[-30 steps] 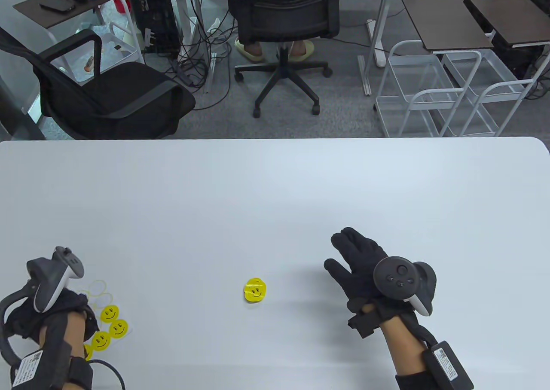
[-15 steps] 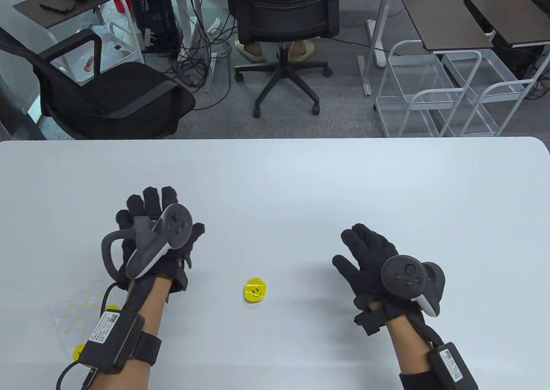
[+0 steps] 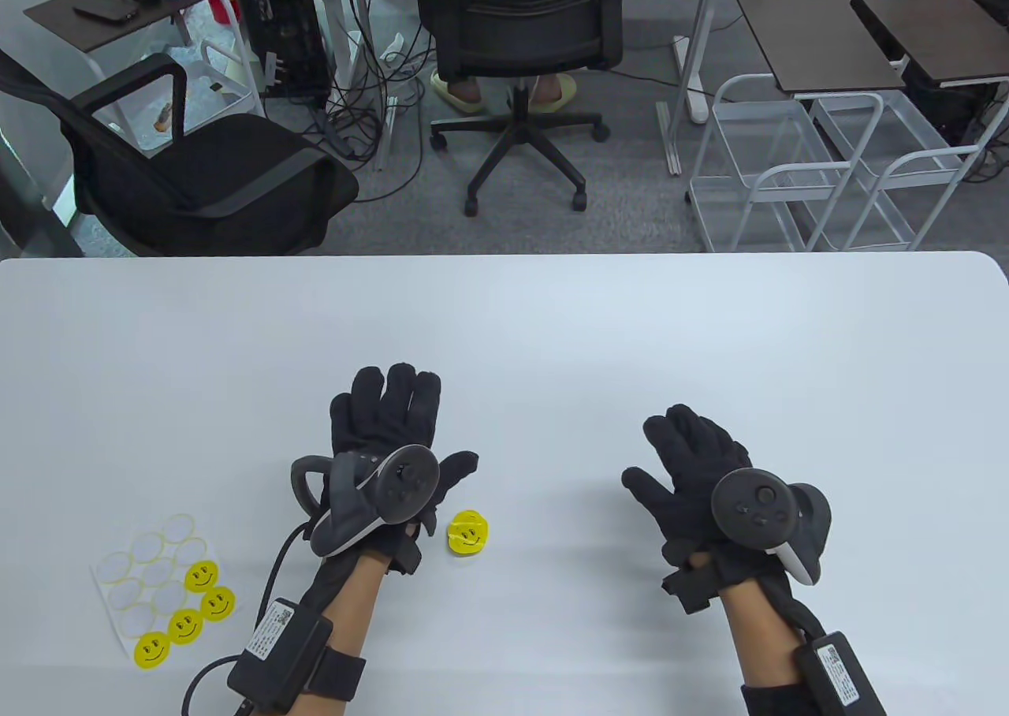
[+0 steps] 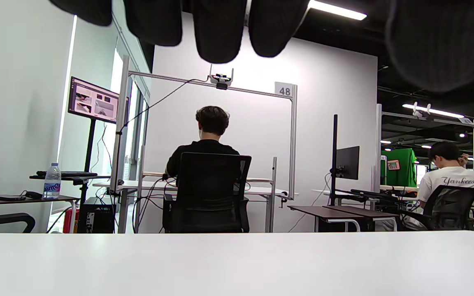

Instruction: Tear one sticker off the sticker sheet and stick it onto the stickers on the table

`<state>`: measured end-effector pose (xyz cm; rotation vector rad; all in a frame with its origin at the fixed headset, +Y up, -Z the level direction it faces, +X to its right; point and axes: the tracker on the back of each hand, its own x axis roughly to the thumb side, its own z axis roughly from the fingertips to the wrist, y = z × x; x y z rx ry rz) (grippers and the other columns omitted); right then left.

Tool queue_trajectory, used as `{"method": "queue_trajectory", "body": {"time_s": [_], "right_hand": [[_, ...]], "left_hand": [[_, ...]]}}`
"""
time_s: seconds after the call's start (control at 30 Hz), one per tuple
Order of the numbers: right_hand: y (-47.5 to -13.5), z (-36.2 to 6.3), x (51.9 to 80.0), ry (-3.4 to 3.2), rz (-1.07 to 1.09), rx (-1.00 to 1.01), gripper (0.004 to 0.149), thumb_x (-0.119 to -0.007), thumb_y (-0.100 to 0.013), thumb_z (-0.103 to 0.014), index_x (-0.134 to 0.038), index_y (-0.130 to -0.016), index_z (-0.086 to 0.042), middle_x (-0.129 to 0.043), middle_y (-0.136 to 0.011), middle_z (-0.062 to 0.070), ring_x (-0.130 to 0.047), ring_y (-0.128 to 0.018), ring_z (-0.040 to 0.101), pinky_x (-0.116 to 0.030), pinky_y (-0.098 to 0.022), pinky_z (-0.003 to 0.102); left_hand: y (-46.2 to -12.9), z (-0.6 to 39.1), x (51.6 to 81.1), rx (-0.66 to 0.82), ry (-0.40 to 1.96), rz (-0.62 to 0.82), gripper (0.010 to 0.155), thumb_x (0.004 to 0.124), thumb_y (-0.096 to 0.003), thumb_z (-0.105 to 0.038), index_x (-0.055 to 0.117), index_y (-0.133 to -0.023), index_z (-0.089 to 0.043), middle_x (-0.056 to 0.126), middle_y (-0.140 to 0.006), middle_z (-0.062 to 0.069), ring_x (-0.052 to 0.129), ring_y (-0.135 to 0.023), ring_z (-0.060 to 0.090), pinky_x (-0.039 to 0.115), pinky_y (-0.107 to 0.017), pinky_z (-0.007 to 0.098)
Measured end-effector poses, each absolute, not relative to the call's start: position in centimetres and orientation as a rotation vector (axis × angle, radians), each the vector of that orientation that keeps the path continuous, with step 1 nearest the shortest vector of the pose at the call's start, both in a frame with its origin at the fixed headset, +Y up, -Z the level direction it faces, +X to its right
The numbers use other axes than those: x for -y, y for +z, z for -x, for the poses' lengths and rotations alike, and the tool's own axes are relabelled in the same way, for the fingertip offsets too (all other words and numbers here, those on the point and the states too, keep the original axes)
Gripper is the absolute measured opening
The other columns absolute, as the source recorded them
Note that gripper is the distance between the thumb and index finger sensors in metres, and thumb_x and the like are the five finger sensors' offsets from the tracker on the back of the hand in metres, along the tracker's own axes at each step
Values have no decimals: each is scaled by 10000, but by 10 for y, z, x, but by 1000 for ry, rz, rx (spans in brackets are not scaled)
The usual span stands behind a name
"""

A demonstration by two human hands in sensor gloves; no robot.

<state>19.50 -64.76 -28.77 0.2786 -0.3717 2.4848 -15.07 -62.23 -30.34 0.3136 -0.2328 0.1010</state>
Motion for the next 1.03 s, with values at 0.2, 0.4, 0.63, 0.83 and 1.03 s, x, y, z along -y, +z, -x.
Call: {"method": "queue_trajectory", "body": {"time_s": [0.2,0.4,0.63,0.83,1.03], "right_hand": [[-288,-195,647,2500,-265,371,758,-683,-476,-598,-638,-1071,-132,-562,-1152,254,-513,-1003,626,-415,-631,836],[-290,-190,651,2515,-270,354,769,-678,-468,-616,-627,-1077,-150,-532,-1165,254,-461,-1011,649,-397,-631,841],[-292,-187,663,2522,-241,339,802,-656,-446,-650,-591,-1092,-179,-494,-1179,243,-441,-1012,655,-383,-627,848],[-291,-189,662,2549,-224,366,811,-644,-445,-662,-568,-1101,-191,-480,-1186,233,-422,-1018,653,-350,-626,852],[-289,-190,660,2545,-254,376,809,-643,-447,-662,-568,-1101,-191,-478,-1186,234,-413,-1017,659,-351,-624,853]], "left_hand": [[-295,158,648,242,126,-317,937,788,-428,-714,444,-1151,-227,442,-1238,120,381,-1116,513,414,-748,708],[-292,165,656,273,176,-324,933,792,-430,-700,446,-1147,-213,434,-1233,127,362,-1106,521,413,-737,711],[-291,170,650,277,209,-349,909,787,-441,-685,445,-1147,-226,419,-1239,110,335,-1117,502,399,-745,708],[-292,176,653,263,224,-346,913,788,-442,-684,437,-1149,-225,404,-1241,111,317,-1118,497,391,-743,711],[-292,175,655,266,243,-345,904,787,-444,-677,440,-1147,-226,402,-1240,105,302,-1117,490,383,-741,709]]}}
